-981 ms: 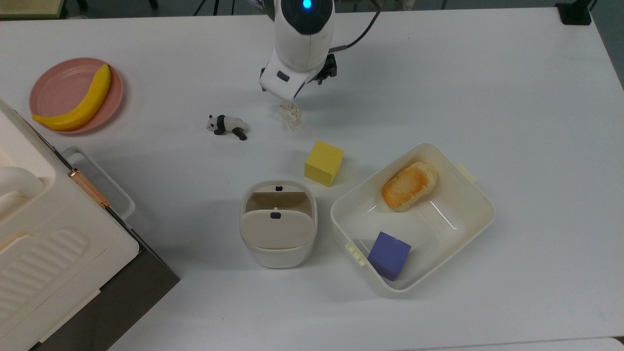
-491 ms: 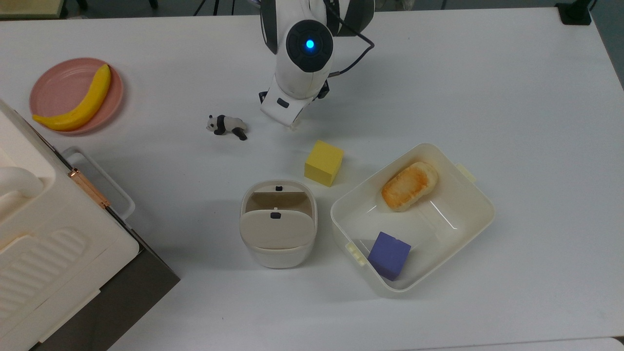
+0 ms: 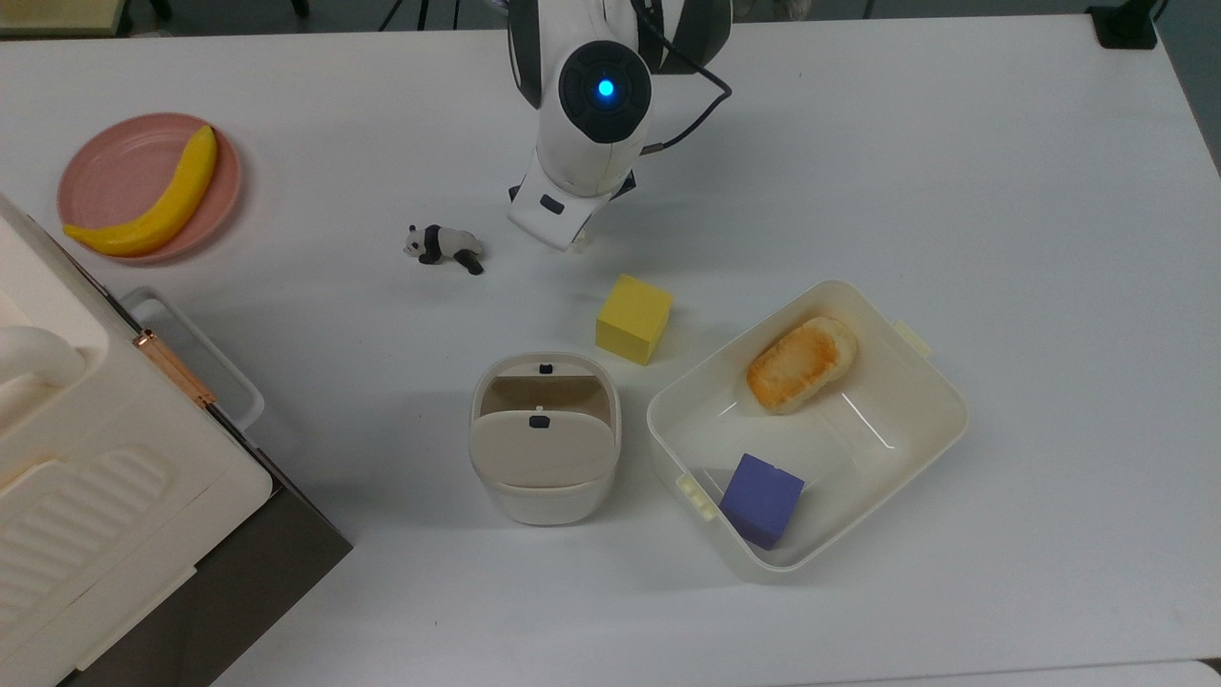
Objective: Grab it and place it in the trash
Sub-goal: 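Lift the paper and carry it over the cream trash bin opening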
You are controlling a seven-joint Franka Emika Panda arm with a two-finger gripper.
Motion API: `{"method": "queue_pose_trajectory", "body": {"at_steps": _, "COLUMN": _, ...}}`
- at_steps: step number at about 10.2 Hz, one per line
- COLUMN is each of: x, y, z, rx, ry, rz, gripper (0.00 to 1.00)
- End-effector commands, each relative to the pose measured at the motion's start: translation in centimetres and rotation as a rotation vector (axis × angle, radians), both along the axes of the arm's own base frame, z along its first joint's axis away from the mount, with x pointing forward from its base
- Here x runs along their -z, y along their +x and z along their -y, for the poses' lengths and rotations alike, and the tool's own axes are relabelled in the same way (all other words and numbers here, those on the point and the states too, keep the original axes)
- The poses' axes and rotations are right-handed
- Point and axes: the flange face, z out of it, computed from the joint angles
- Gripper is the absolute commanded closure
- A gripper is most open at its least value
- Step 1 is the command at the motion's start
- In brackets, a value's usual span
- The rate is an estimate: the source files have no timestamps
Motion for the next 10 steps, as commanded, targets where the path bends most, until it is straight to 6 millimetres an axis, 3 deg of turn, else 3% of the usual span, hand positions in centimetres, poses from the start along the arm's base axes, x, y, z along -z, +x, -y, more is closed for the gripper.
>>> {"method": "queue_pose_trajectory", "body": {"at_steps": 1, "x": -4.0, "y": 1.0, "z": 0.0, "rx": -0.006, "ry": -0.01, "rz": 0.047, "gripper": 0.9}}
{"method": "queue_pose_trajectory", "body": {"at_steps": 3, "x": -9.9, "y": 3.7, "z": -0.4, "rx": -0.004, "ry": -0.004, "rz": 0.132, "gripper": 0.9}}
{"method": "queue_pose_trajectory", "body": {"at_steps": 5, "x": -14.1, "y": 6.2, "z": -0.3, "rx": -0.02, "ry": -0.023, "rz": 0.255, "gripper": 0.88}}
{"method": "queue_pose_trajectory", "body": {"at_steps": 8, "x": -16.8, "y": 9.7, "z": -0.2, "rx": -0.038, "ry": 0.022, "rz": 0.528, "gripper": 0.87}}
{"method": "queue_pose_trajectory", "body": {"at_steps": 10, "x": -17.0, "y": 12.3, "z": 0.8, "rx": -0.036, "ry": 0.065, "rz": 0.727, "gripper": 0.86}}
